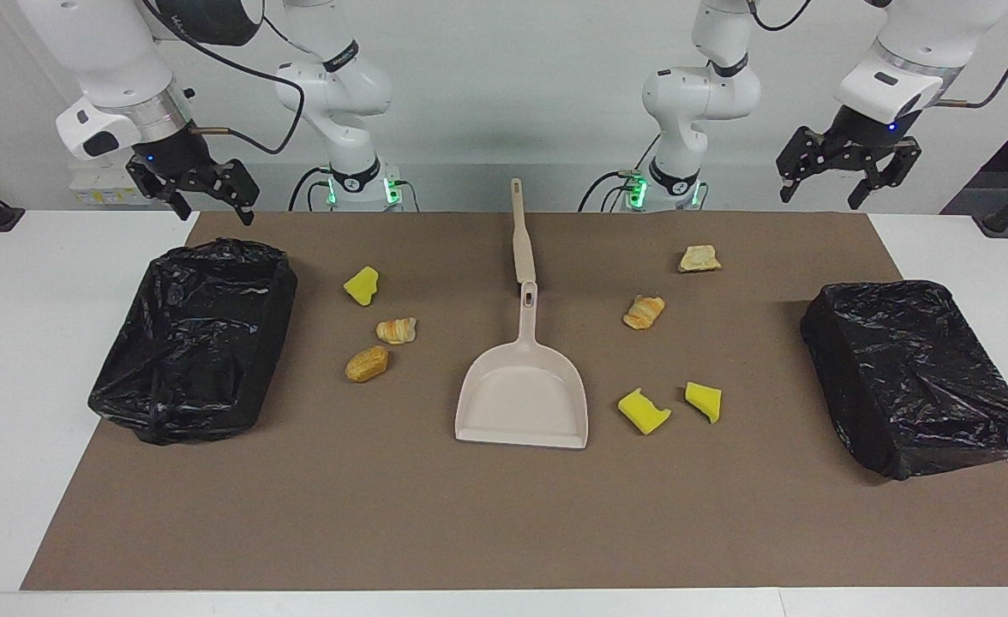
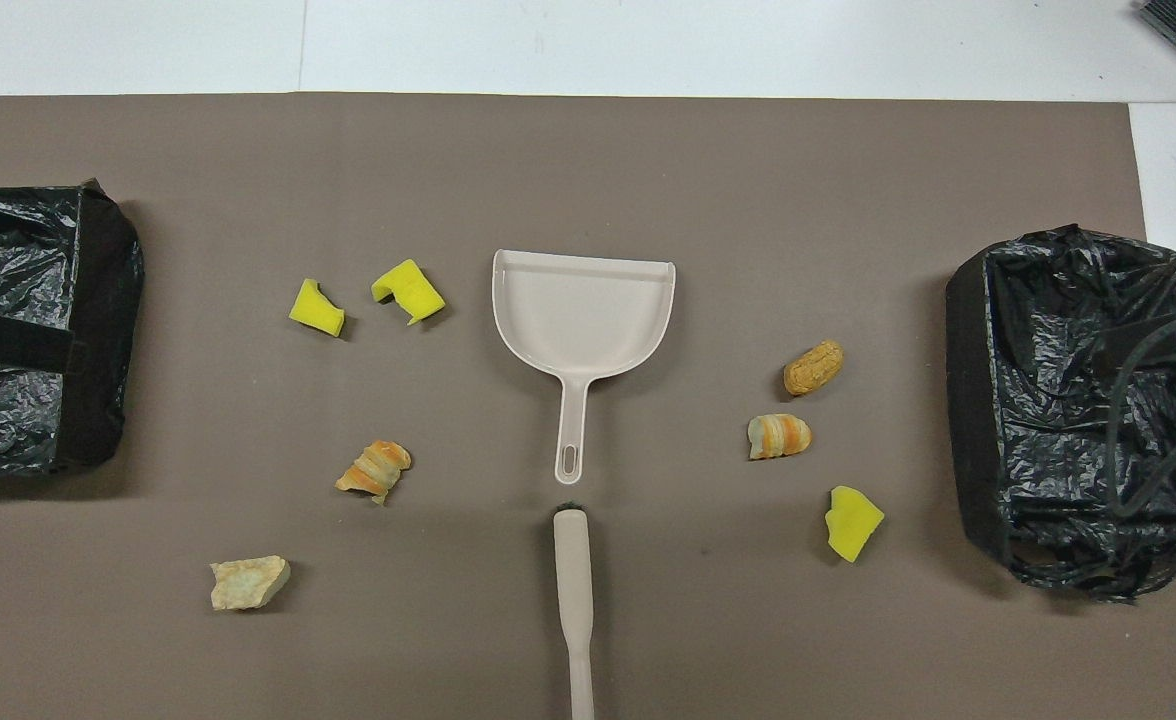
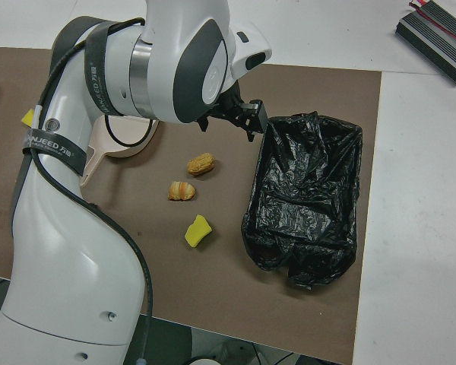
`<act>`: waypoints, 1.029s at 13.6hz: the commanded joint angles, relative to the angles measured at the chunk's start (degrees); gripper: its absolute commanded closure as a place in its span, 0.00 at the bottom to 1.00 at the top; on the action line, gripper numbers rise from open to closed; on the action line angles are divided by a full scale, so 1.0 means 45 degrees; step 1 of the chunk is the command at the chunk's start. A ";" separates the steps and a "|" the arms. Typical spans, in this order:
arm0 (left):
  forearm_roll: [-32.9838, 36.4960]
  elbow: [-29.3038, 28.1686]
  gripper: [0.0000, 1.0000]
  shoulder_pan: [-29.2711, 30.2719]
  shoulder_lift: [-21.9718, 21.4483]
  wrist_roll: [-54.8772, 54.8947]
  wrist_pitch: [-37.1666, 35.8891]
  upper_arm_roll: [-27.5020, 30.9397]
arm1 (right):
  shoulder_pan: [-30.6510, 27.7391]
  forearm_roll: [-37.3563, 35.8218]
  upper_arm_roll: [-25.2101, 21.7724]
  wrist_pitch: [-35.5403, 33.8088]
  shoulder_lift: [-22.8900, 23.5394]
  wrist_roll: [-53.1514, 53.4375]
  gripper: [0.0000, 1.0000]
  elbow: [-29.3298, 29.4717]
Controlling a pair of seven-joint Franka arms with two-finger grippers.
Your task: Sweep and dump trash in bin
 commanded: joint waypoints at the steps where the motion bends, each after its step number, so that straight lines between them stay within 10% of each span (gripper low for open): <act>1: -0.0028 -0.0501 0.00 -0.0052 -0.0373 -0.0519 -0.0021 -0.0092 | 0.0044 0.0000 0.0072 -0.0289 -0.0175 -0.0273 0.00 -0.0047; 14: -0.1548 -0.7472 0.00 -0.0092 -0.3419 -0.3978 0.2887 -0.5206 | 0.2912 0.0838 0.0424 0.1407 0.2674 0.3332 0.00 0.0756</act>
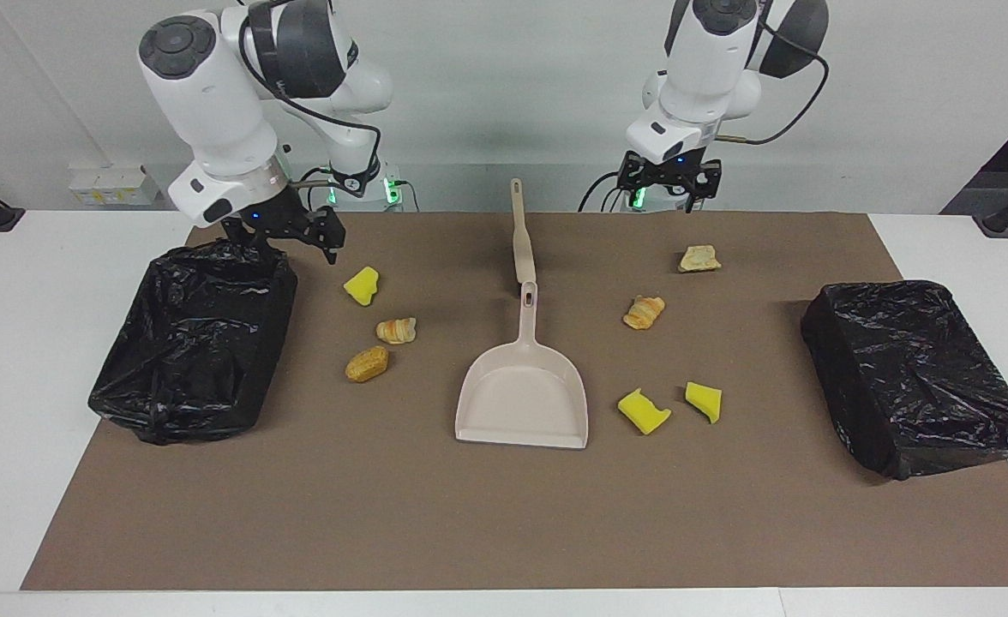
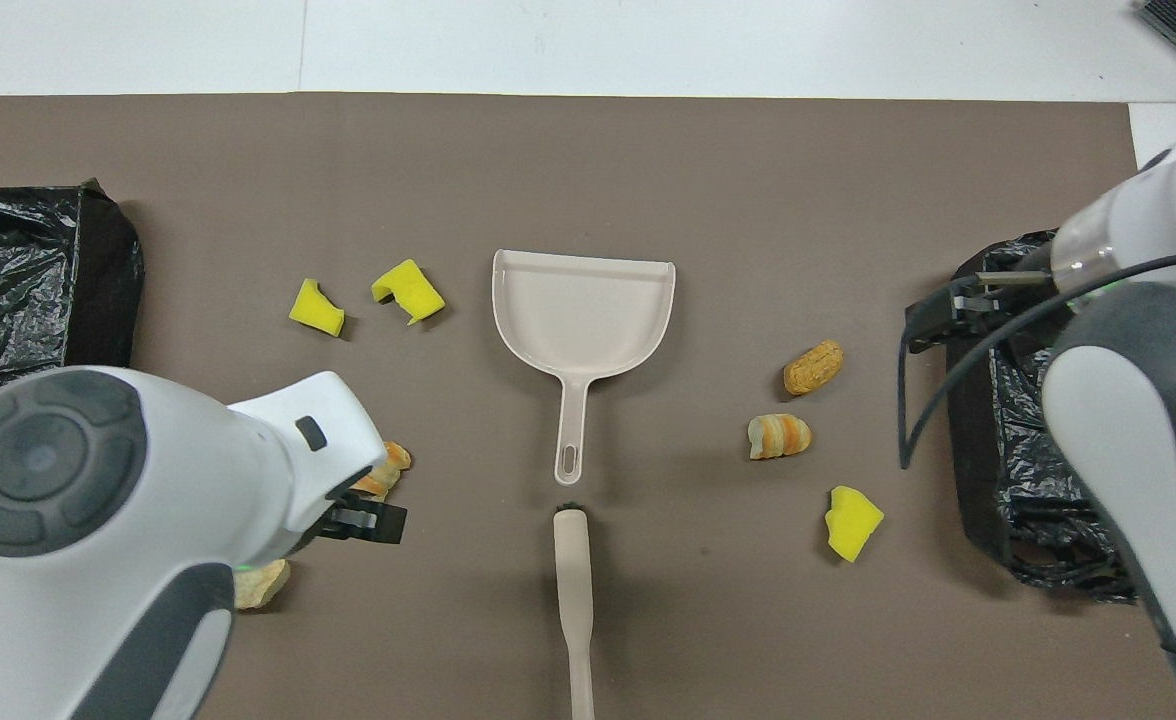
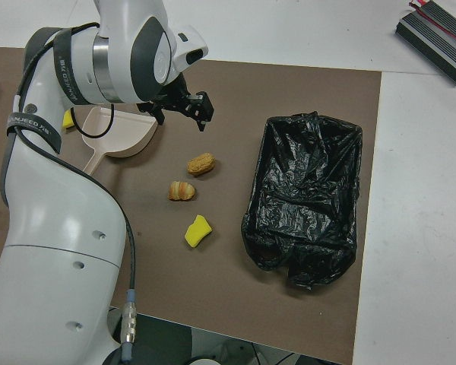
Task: Sweep and dump trash in bin
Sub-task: 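Reach the right gripper to the beige dustpan handle and grasp it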
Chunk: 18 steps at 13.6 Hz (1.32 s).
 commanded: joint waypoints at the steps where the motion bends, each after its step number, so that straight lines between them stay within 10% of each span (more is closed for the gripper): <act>1: -0.1038 -0.1450 0.00 0.0005 -0.0983 -0.0562 0.0810 -0.0826 | 0.1024 0.0345 0.0026 0.0641 0.0992 0.1928 0.00 0.0329; 10: -0.2818 -0.4868 0.00 -0.0054 -0.0945 -0.5366 0.5767 -0.6430 | 0.4522 0.0268 0.0026 0.2812 0.3962 0.6914 0.00 0.1734; 18: -0.3660 -0.5514 0.00 -0.0015 0.0225 -0.6424 0.7702 -0.7901 | 0.6242 -0.0025 0.0085 0.4178 0.5292 0.7013 0.00 0.1561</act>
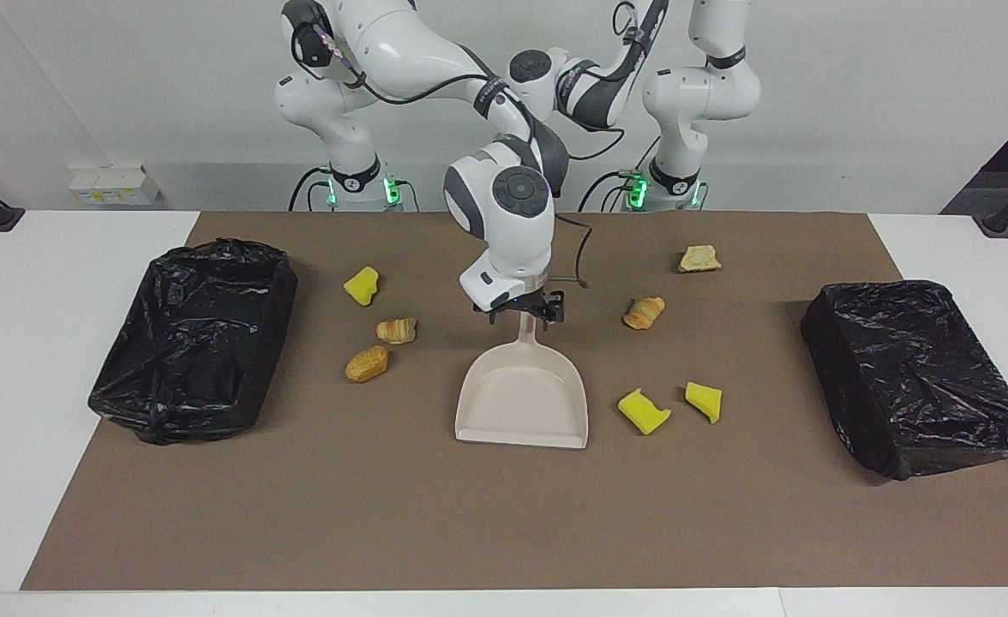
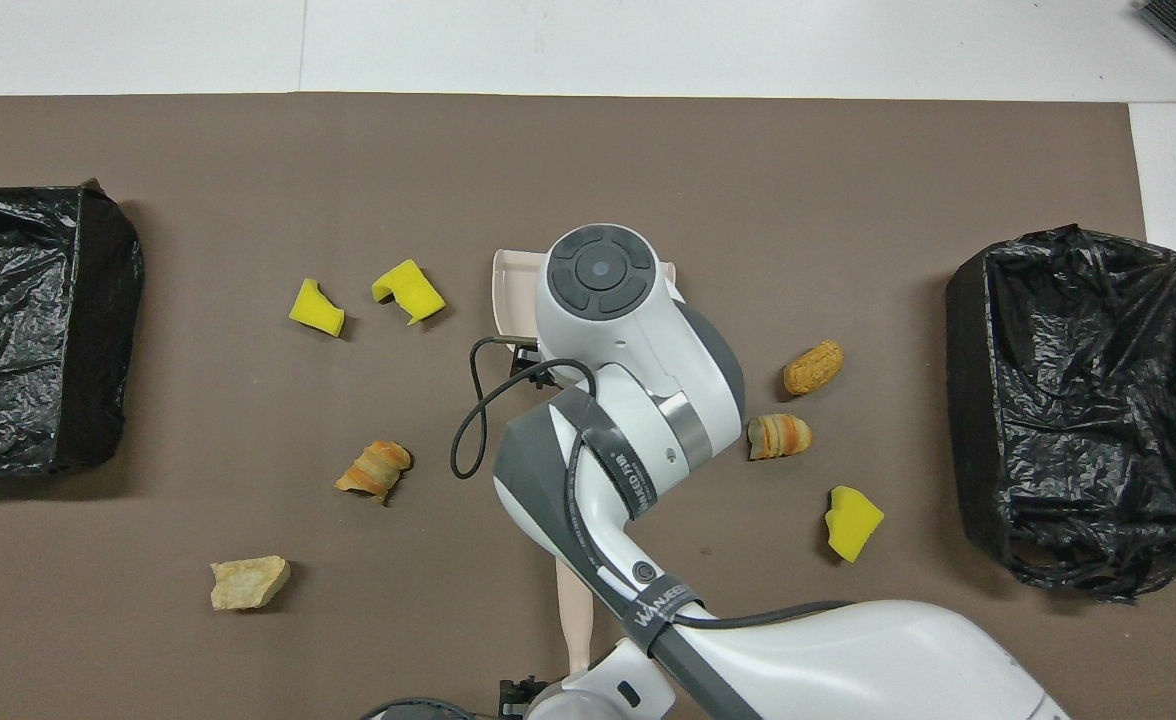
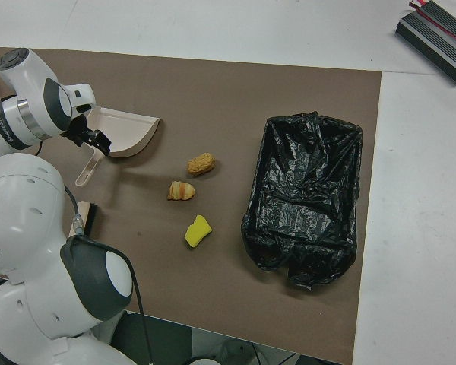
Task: Sweep and dump trash in bin
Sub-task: 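Reach the right gripper to the beige dustpan handle and grasp it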
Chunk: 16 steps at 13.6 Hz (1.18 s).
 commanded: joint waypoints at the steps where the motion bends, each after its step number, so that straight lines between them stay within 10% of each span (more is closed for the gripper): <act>1: -0.0181 -0.0262 0.00 0.0035 0.0577 -0.0104 0.0883 -0.0122 | 0.0298 -0.0264 0.0021 0.0156 0.0233 0.0091 0.00 0.0140; 5: -0.0181 -0.0379 0.07 0.0015 0.0696 0.0012 0.0709 -0.0122 | 0.0338 -0.0187 0.0040 0.0213 -0.0351 0.0090 0.09 -0.1205; 7: -0.0181 -0.0418 0.38 0.0035 0.0696 0.0169 0.0708 -0.0141 | 0.0357 -0.0148 0.0040 0.0195 -0.0567 0.0110 0.27 -0.1540; 10: -0.0162 -0.0321 0.88 0.0131 0.0696 0.0072 0.0358 -0.0141 | 0.0357 -0.0050 0.0040 0.0136 -0.0568 0.0110 1.00 -0.1542; 16: 0.0402 0.0422 1.00 0.0249 -0.0432 0.1842 -0.2802 0.1651 | -0.0071 -0.0147 -0.0056 0.0118 -0.1132 -0.3159 1.00 -0.1150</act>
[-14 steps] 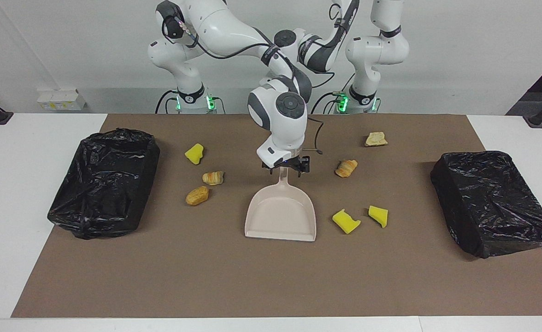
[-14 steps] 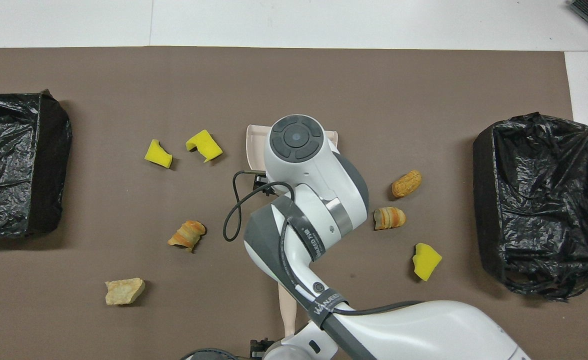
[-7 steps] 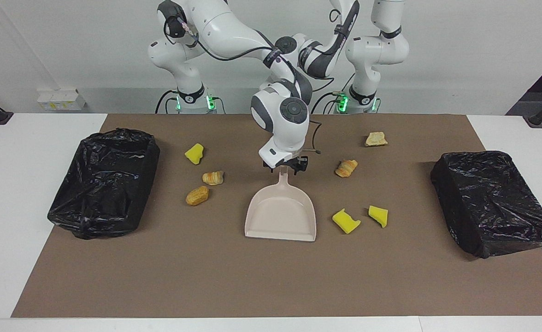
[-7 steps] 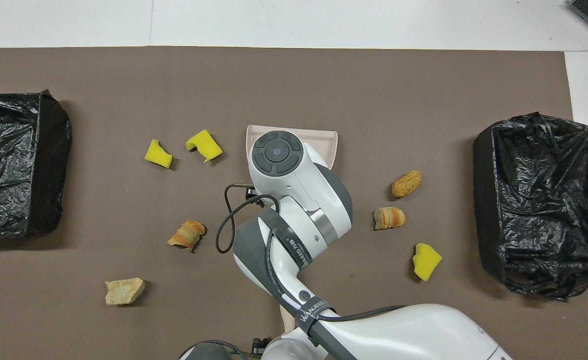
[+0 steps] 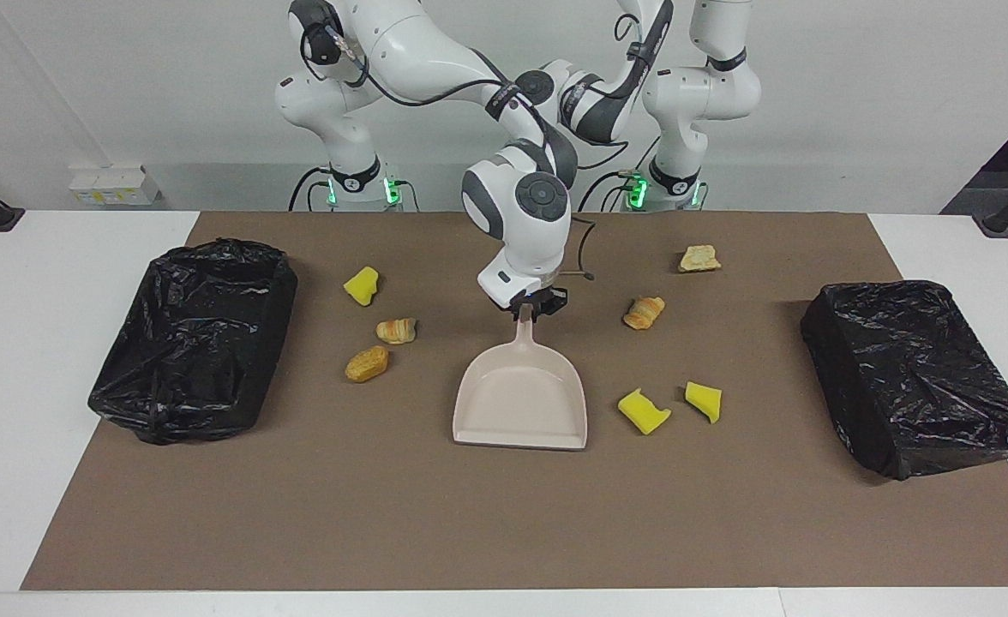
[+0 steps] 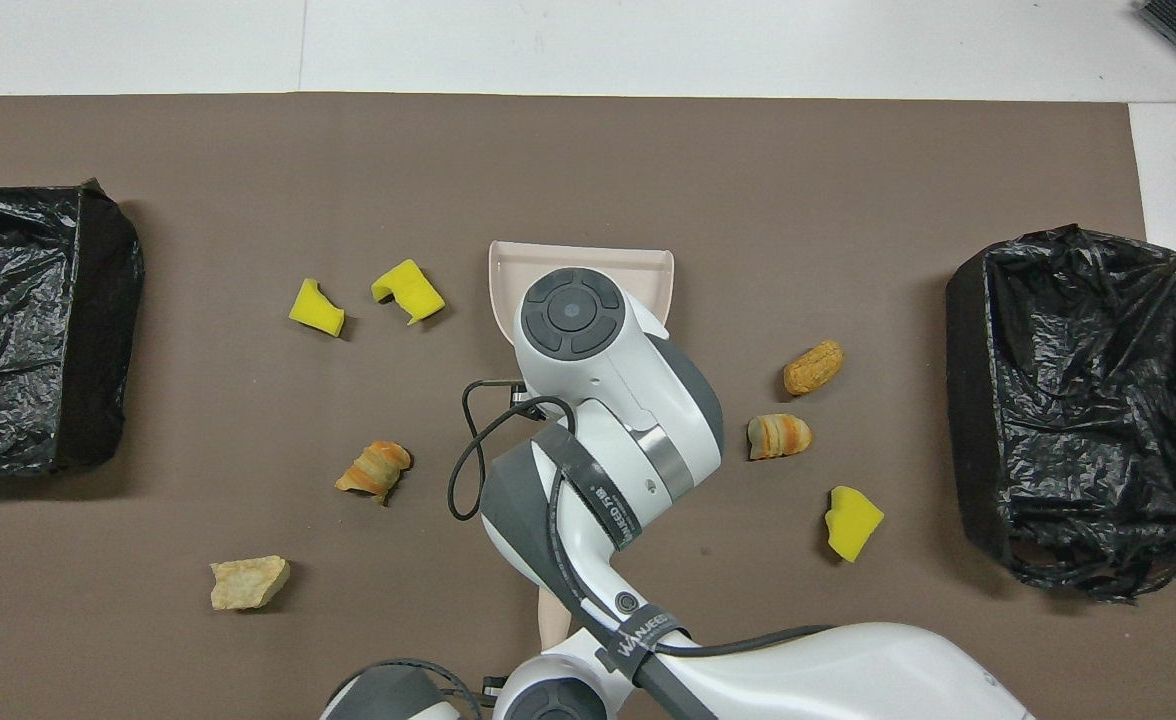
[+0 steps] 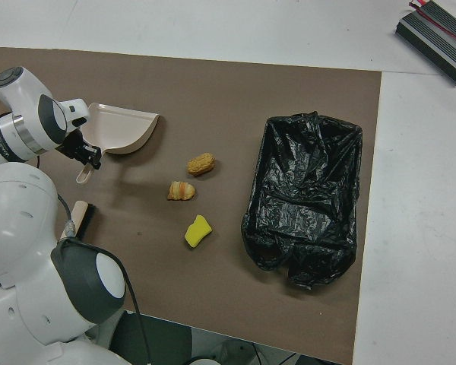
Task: Sweep and dump trash in bin
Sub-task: 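Reach the right gripper to the beige dustpan handle and grasp it, then slide the dustpan with the right gripper while the left gripper grasps the brush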
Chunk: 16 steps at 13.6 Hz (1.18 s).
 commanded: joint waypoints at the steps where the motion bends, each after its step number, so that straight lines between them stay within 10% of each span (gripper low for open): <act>1: 0.0391 0.0224 1.00 0.0185 -0.1257 0.1783 -0.1555 0.1345 | -0.0756 -0.0070 0.0013 -0.0018 -0.0902 -0.3188 1.00 -0.0275; 6: 0.2477 0.1394 1.00 0.1273 -0.0599 0.3488 -0.1736 0.3930 | -0.2593 -0.0536 -0.0045 -0.0818 -0.1607 -1.1392 1.00 -0.0315; 11: 0.4895 0.4455 1.00 0.1927 0.2813 0.5013 -0.1540 0.6327 | -0.3378 -0.2565 -0.0045 -0.1578 -0.1880 -1.9500 1.00 -0.0471; 16: 0.5802 0.6039 1.00 0.0383 0.4868 0.8132 -0.0173 1.1071 | -0.2656 -0.3975 0.0091 -0.1797 -0.2916 -2.0684 1.00 -0.2285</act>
